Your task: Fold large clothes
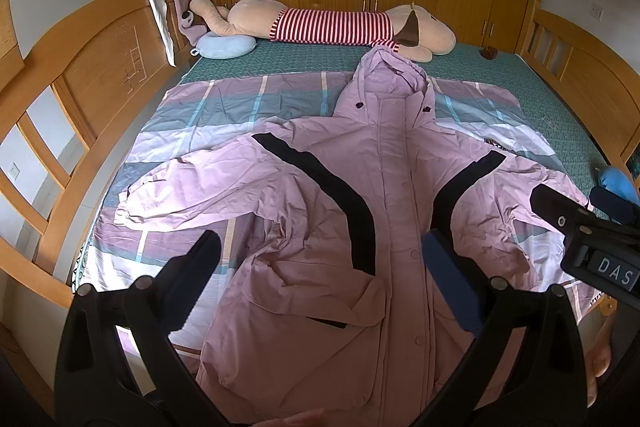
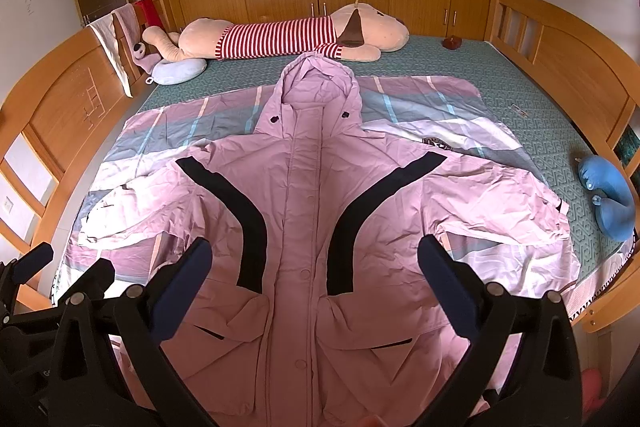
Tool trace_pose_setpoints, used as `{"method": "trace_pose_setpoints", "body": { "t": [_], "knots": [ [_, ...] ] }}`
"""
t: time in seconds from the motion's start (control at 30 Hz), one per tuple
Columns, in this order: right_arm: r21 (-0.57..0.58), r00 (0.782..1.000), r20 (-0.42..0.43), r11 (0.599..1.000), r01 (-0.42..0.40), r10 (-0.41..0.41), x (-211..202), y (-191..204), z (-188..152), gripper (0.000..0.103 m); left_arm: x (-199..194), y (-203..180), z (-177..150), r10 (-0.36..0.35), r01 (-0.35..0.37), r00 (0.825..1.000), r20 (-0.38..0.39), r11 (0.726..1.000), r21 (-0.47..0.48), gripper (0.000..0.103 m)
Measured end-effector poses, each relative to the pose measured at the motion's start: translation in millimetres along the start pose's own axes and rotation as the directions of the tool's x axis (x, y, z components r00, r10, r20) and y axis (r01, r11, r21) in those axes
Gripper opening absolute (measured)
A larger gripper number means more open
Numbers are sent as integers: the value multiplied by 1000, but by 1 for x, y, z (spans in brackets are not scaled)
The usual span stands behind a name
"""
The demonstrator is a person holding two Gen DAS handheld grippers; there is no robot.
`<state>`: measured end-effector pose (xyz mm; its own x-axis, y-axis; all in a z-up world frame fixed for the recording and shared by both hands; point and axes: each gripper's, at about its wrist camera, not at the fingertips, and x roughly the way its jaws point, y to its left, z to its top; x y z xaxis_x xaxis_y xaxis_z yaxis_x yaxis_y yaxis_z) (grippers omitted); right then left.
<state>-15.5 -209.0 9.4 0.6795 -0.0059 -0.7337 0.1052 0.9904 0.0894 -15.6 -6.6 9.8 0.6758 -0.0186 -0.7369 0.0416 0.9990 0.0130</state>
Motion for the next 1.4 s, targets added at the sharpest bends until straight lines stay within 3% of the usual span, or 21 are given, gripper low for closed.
{"method": "trace_pose_setpoints", "body": {
  "t": [1.4],
  "knots": [
    [-29, 1000, -6, 1000, 0, -1, 7, 8, -4, 102, 4, -7, -7, -2, 3, 1000, -8, 1000, 4, 101]
  ]
}}
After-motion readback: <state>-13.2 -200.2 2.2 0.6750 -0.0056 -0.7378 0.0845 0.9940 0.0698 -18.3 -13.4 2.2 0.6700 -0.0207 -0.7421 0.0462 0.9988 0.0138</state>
